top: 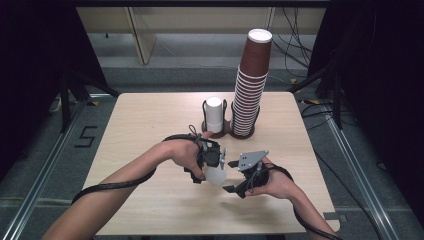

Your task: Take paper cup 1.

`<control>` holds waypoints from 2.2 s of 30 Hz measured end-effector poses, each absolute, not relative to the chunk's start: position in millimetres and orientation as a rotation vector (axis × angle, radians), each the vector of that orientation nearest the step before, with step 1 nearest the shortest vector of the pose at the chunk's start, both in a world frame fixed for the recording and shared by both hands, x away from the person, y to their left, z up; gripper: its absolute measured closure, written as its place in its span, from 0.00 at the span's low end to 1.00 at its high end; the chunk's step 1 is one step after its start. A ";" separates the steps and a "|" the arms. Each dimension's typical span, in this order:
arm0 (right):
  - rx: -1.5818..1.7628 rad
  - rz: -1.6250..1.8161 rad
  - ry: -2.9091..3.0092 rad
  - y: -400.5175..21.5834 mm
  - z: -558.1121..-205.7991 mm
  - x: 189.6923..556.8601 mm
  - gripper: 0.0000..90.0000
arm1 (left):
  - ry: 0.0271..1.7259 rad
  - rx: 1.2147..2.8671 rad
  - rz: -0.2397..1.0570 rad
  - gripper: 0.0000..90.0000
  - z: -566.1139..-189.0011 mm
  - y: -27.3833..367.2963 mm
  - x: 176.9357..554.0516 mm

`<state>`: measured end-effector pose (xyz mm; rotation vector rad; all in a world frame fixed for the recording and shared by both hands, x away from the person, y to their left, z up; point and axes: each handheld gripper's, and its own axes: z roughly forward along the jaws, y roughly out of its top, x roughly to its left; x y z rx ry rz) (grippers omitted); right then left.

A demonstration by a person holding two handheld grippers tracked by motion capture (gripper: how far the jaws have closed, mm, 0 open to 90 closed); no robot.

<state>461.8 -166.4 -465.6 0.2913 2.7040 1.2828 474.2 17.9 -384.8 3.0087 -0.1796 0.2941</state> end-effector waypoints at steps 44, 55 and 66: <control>0.217 1.376 2.605 -141.4 -465.7 466.7 0.22 | -0.193 2.990 0.285 0.33 -381.5 14.0 475.1; 0.222 1.378 2.605 -139.2 -467.6 466.1 0.27 | -0.204 2.997 0.275 0.34 -383.6 11.9 474.1; 0.231 1.401 2.591 -138.9 -466.7 465.1 0.32 | -0.207 2.989 0.270 0.34 -385.8 11.5 473.8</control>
